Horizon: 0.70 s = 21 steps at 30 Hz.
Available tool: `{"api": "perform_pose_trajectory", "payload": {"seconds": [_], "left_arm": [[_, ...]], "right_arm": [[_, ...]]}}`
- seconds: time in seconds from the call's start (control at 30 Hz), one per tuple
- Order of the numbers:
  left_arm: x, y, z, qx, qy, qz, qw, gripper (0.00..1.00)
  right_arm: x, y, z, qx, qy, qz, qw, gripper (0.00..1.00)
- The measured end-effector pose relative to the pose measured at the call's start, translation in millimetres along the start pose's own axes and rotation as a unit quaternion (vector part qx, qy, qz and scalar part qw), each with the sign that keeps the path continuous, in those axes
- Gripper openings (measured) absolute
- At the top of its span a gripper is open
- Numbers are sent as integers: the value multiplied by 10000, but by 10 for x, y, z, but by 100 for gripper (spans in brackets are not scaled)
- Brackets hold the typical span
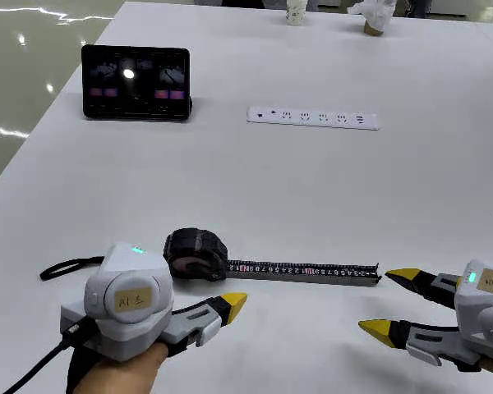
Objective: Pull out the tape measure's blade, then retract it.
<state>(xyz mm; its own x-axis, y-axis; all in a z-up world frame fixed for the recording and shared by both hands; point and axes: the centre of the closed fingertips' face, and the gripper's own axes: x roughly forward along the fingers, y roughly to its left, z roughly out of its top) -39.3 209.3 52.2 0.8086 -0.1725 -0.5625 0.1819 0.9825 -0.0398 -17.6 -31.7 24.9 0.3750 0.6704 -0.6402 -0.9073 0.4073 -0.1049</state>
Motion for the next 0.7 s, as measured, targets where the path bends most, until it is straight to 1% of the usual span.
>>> {"api": "perform_pose_trajectory", "payload": {"seconds": [0.33,0.57,0.7], "left_arm": [[109,-21,35,-45,32,-13,10000,93],[178,-5,53,-64,57,-11,10000,90],[225,11,65,-71,80,0,9999,89]], "right_arm": [[34,-130,-49,-262,149,97,9995,42],[78,-193,-84,-445,273,210,9984,39],[114,-261,-109,-531,329,263,9977,37]]}}
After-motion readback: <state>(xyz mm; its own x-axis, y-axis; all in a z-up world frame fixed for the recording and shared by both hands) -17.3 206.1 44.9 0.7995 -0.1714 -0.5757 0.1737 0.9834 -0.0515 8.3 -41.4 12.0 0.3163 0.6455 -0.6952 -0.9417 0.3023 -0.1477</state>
